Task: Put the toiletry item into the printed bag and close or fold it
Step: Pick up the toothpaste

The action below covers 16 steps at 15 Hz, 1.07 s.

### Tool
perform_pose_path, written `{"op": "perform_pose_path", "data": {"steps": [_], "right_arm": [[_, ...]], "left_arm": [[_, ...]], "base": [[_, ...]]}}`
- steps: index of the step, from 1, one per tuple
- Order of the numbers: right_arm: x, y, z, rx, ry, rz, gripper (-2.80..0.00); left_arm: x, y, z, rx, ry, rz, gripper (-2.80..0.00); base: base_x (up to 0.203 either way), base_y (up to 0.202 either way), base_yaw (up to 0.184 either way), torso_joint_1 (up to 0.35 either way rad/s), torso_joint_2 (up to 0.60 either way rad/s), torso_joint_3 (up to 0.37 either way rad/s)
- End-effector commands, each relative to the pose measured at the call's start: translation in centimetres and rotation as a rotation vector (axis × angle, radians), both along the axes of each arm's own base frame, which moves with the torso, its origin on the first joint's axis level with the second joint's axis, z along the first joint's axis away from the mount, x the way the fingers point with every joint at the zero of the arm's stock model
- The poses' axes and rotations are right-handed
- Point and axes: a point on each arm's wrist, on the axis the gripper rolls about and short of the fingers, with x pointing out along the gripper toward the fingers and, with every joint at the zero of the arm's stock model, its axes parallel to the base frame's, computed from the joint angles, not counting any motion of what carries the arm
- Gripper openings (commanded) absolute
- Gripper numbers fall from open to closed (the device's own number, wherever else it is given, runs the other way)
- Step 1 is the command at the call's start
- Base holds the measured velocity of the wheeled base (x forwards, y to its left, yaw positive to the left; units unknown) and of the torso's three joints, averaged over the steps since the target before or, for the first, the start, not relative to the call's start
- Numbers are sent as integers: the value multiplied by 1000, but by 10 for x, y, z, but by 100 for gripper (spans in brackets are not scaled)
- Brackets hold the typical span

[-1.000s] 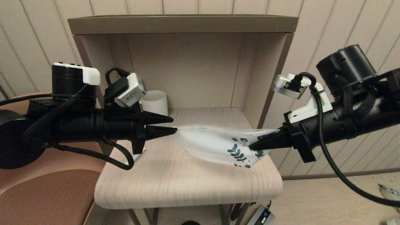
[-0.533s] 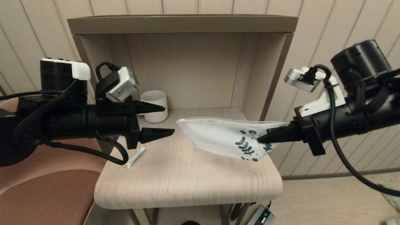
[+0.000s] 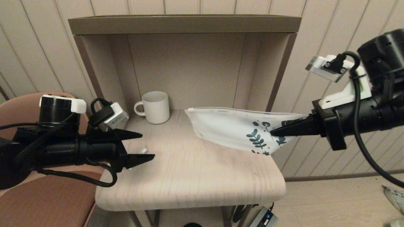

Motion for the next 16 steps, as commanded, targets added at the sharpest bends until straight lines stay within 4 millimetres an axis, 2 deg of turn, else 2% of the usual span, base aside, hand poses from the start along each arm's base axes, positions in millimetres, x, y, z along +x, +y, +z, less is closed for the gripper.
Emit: {"op": "perform_pose_path", "data": {"steps": [1, 6, 10, 13, 14, 16], "right_arm": [[-5, -2, 3, 5, -9, 3, -280], [-7, -3, -2, 0, 11, 0, -280], [-13, -6, -4, 1, 19, -11, -280], [-15, -9, 0, 11, 19, -27, -280], [-16, -9, 0, 13, 19, -30, -280], [-18, -11, 1, 15, 14, -36, -280]], "left_arm": [[-8, 7, -3, -5, 11, 24, -280], [-32, 13, 16, -126, 67, 131, -280], [-47, 15, -2, -107, 145, 216, -280], [-55, -3, -10, -80, 183, 319, -280], [-56, -10, -11, -80, 177, 363, 0], [-52, -12, -1, -145, 109, 369, 0]], "base": [[0, 0, 0, 0, 0, 0], [0, 0, 0, 0, 0, 0], [0, 0, 0, 0, 0, 0], [0, 0, 0, 0, 0, 0], [0, 0, 0, 0, 0, 0], [0, 0, 0, 0, 0, 0]]}}
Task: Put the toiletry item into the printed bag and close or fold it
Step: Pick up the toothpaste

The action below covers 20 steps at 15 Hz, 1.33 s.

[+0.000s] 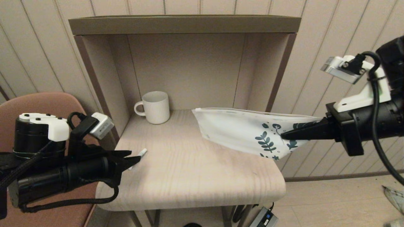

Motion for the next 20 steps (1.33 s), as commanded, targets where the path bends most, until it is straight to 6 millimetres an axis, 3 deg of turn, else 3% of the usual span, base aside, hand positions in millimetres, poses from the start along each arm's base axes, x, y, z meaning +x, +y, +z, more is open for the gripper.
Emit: {"op": "perform_pose_path", "data": {"steps": [1, 7, 12, 13, 20], "right_arm": [[-2, -2, 1, 2, -5, -2, -280], [-5, -2, 0, 1, -3, -1, -280], [-3, -2, -4, -2, 10, -1, -280], [-3, -3, -4, -2, 9, -7, -280], [-3, -5, -6, 5, 15, -4, -280]], "left_arm": [[4, -4, 3, -15, -18, 1, 0], [6, -4, -23, 30, 73, 10, 0], [23, -11, -36, 18, 63, 4, 0], [27, -13, -36, 10, 33, 3, -280], [15, -8, -34, 27, 0, -13, -280]], "base": [[0, 0, 0, 0, 0, 0], [0, 0, 0, 0, 0, 0], [0, 0, 0, 0, 0, 0], [0, 0, 0, 0, 0, 0], [0, 0, 0, 0, 0, 0]]}}
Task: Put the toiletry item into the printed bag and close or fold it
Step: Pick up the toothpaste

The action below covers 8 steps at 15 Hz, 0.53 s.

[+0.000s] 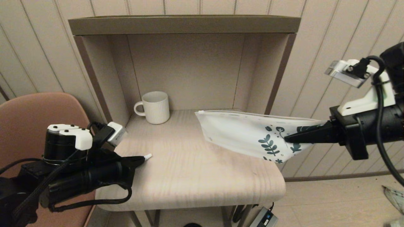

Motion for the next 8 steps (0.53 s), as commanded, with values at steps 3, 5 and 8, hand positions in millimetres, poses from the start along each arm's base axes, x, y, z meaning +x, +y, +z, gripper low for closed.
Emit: {"op": "perform_pose_path", "data": {"steps": [3, 5, 8], "right_arm": [[0, 1, -2, 10, 12, 19, -280], [-1, 1, -2, 10, 13, 19, -280], [-3, 1, -2, 10, 15, 22, -280]], "left_arm": [[-7, 3, 8, 5, -34, -7, -280], [-3, 2, 13, -10, -58, -5, -280], [3, 0, 31, -39, -119, -6, -280]], "base": [[0, 0, 0, 0, 0, 0], [0, 0, 0, 0, 0, 0], [0, 0, 0, 0, 0, 0]]}}
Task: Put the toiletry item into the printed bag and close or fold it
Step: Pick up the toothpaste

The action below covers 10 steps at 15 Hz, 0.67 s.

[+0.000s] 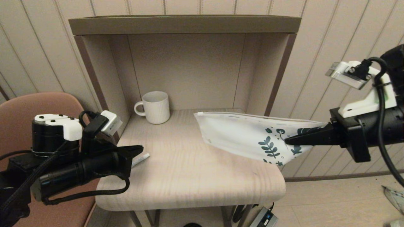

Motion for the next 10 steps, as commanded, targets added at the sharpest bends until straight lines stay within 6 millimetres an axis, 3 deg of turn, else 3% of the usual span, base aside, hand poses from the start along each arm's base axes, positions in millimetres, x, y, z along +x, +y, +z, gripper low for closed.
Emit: {"op": "perform_pose_path", "data": {"steps": [1, 4, 5, 6, 10], "right_arm": [[-1, 1, 0, 1, 1, 10, -280], [-3, 1, 1, 2, -3, 11, -280], [-3, 1, 1, 2, -3, 11, -280], [-3, 1, 1, 2, -2, 10, -280], [-5, 0, 0, 2, -2, 11, -280]], "left_arm": [[3, -1, 10, -14, -33, -1, -280], [0, -1, 5, -22, -7, -51, -280], [-3, 0, 4, -18, -12, -56, -167], [-6, 2, 6, -4, -28, -63, 0], [-10, 3, -12, 86, -16, -138, 0]], "base": [[0, 0, 0, 0, 0, 0], [0, 0, 0, 0, 0, 0], [0, 0, 0, 0, 0, 0], [0, 0, 0, 0, 0, 0], [0, 0, 0, 0, 0, 0]]}}
